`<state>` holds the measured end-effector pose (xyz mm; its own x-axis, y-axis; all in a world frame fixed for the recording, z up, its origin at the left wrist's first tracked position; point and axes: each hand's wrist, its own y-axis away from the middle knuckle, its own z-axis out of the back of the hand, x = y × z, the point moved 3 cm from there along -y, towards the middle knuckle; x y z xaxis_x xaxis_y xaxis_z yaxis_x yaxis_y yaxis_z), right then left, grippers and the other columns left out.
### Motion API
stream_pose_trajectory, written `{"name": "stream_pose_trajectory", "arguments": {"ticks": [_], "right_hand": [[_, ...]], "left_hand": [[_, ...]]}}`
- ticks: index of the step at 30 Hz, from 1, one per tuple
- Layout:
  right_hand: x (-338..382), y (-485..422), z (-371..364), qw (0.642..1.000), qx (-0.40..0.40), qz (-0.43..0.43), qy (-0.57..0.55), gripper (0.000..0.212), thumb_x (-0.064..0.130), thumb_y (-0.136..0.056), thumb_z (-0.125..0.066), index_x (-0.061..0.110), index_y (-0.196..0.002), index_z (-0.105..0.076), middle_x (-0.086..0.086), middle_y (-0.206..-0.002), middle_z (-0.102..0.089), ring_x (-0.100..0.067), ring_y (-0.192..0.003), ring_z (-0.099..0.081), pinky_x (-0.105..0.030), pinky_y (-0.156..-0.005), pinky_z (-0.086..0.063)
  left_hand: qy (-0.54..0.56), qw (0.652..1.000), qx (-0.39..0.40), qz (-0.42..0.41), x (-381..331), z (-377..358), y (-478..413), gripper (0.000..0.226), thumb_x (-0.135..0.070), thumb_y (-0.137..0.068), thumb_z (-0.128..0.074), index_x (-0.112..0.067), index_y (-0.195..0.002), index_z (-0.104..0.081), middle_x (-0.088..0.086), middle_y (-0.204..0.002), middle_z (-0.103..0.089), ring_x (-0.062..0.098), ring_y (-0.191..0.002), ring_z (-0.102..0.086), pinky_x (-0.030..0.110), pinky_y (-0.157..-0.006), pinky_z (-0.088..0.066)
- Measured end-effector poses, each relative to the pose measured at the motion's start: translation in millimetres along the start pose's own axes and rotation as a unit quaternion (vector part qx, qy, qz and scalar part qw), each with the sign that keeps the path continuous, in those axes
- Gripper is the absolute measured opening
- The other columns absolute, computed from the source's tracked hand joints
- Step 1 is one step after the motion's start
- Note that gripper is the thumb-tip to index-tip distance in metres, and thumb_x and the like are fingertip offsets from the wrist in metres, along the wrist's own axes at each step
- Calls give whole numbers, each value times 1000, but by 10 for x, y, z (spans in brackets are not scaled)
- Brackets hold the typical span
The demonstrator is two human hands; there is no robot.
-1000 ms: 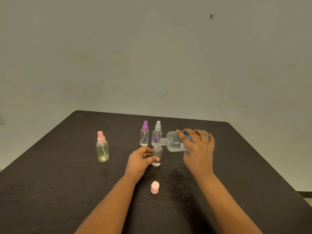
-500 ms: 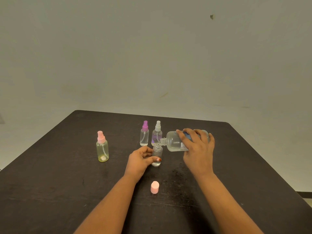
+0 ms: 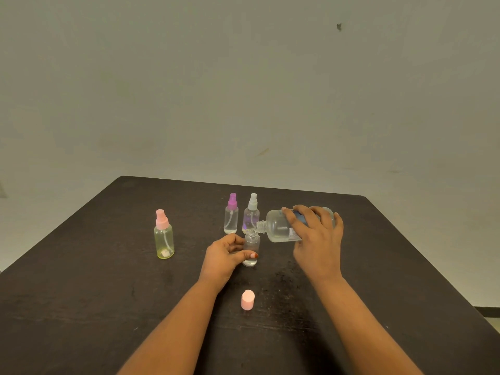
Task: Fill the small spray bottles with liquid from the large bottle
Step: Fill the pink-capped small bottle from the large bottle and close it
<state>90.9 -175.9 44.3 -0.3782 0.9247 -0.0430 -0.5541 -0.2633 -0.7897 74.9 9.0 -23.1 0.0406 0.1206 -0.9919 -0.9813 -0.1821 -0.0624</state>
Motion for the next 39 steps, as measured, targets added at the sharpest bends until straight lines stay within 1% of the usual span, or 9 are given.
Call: {"name": "stream_pose_trajectory", "arguments": {"ticks": [3,8,15,19,24,30,35,39], "right_hand": [[-5,6,-11,1000,6,-3,-1,74,-4,-51,-76,26,-117,-63,-3,-115,-62,-25,-108,-41,-63,-91,-36],[-1,10,-15,1000,7,-4,1,73,-4,-51,-76,26,-117,-63,-2,-114,-62,-25,-109,-42,-62,-91,-36],[-2,18,-16,1000,-1,-3,2,74,-4,-51,-76,26,-117,-62,-2,-113,-62,-25,-108,-42,-63,-91,-36],[-2,28,-12,1000,-9,-5,3,74,-6,-51,-75,26,-117,-62,-2,-113,-63,-25,-107,-42,-63,-91,-36],[9,25,-19,1000,-9,-6,4,74,-6,-52,-74,26,-117,-62,-2,-113,-62,-25,-107,-42,-63,-91,-35],[7,36,-28,1000,-7,-9,6,74,-6,-52,-75,26,-118,-61,-2,-114,-62,-25,-108,-42,-63,-91,-36],[9,77,-59,1000,5,-24,6,76,-5,-53,-76,27,-120,-59,-2,-115,-61,-27,-108,-46,-63,-92,-37],[18,149,-105,998,26,-65,-11,75,-3,-53,-76,27,-120,-59,-1,-114,-61,-28,-106,-49,-58,-90,-41]], "left_hand": [[2,1000,-1,1,10,3,-6,26,-7,-68,-79,-10,-91,-66,-3,-88,-74,4,-85,-68,12,-73,-48],[3,1000,3,2,10,3,-10,26,-7,-69,-79,-12,-91,-66,-3,-90,-73,4,-87,-68,14,-76,-48],[13,1000,5,-4,-4,-4,8,24,-5,-69,-78,-13,-88,-66,-5,-86,-74,1,-83,-68,11,-72,-49],[8,1000,4,-4,-5,1,4,25,-5,-69,-78,-13,-89,-66,-5,-87,-73,2,-83,-68,14,-74,-49],[3,1000,2,-9,-2,0,2,24,-6,-69,-78,-12,-87,-65,-6,-84,-73,-2,-80,-68,9,-69,-49],[3,1000,1,-9,17,1,-11,24,-7,-68,-79,-12,-87,-66,-4,-88,-73,3,-85,-68,14,-76,-49],[-1,1000,-1,-8,34,4,-30,26,-9,-68,-80,-13,-89,-66,-3,-89,-73,4,-87,-68,16,-79,-49],[-2,1000,0,-9,28,3,-23,26,-9,-68,-79,-13,-90,-66,-3,-90,-73,4,-87,-68,16,-79,-49]]}}
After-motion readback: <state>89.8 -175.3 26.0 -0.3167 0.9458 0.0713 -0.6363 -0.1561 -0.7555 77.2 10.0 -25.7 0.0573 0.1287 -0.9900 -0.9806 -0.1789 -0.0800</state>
